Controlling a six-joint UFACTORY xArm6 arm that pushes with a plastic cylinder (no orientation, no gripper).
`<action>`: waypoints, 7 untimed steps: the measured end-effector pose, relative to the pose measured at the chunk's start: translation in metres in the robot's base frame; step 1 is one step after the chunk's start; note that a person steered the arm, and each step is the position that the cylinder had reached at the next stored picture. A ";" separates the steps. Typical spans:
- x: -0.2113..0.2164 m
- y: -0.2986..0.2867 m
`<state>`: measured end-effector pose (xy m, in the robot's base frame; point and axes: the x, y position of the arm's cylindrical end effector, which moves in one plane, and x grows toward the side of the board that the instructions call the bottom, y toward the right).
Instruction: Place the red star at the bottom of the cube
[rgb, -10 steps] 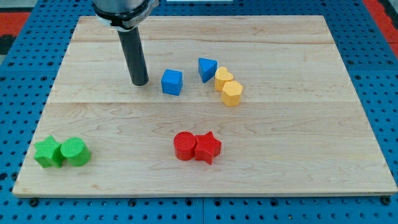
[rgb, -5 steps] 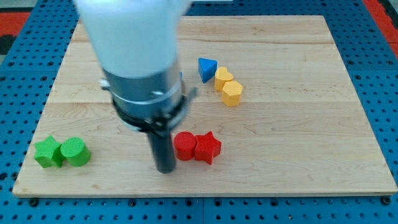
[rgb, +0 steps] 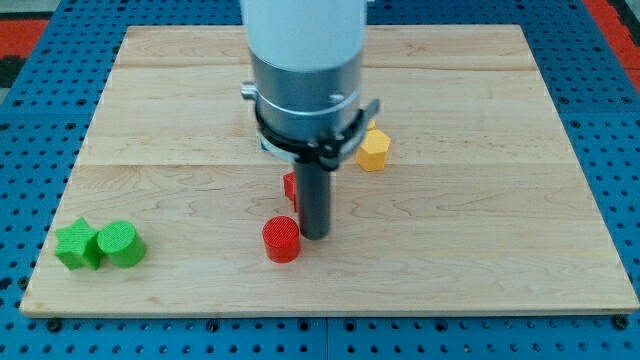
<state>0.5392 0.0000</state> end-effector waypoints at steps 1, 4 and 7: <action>-0.016 0.007; -0.058 -0.039; -0.059 -0.066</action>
